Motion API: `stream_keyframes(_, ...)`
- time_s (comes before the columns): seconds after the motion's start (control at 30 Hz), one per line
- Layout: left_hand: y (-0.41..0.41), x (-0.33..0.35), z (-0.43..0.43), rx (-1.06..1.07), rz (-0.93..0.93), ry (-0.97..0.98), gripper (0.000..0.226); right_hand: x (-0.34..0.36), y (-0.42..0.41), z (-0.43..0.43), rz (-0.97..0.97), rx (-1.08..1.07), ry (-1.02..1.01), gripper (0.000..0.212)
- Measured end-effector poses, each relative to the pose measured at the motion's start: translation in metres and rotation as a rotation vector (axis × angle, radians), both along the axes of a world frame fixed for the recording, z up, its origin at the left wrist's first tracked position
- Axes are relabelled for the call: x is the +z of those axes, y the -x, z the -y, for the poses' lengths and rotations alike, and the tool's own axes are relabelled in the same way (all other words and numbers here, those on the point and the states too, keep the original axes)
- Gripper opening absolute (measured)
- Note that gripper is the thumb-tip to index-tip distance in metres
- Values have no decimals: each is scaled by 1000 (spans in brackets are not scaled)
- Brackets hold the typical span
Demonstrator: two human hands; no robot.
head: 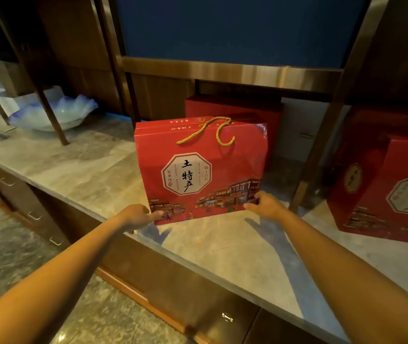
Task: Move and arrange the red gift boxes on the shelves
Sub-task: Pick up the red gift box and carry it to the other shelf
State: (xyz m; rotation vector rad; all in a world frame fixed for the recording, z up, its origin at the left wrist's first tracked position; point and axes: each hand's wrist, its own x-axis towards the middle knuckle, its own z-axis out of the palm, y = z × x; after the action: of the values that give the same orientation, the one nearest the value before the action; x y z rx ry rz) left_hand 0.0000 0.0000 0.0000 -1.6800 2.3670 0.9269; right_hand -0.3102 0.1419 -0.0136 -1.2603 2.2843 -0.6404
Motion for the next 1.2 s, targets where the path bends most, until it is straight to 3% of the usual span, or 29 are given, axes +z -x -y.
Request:
stream_keyframes(0.17,-2,-7,12,20,-345,147,70,3,9,10,63,-211,120,64)
stream_keyframes(0.3,3,-8,19,84,-661,96,73,7,8,22,186,-196,260,60)
stream_keyframes(0.47,14,-4,22,96,-873,92,76,12,8,28,323,-197,390,64)
stream_keyframes(0.73,19,9,25,102,-979,75,89,37,11,33,527,-177,539,75)
stream_keyframes(0.93,17,17,26,84,-1047,26,79,40,0,27,571,-218,560,82)
stream_keyframes(1.2,5,24,29,116,-1060,-56,60,50,-13,6,462,-213,554,68)
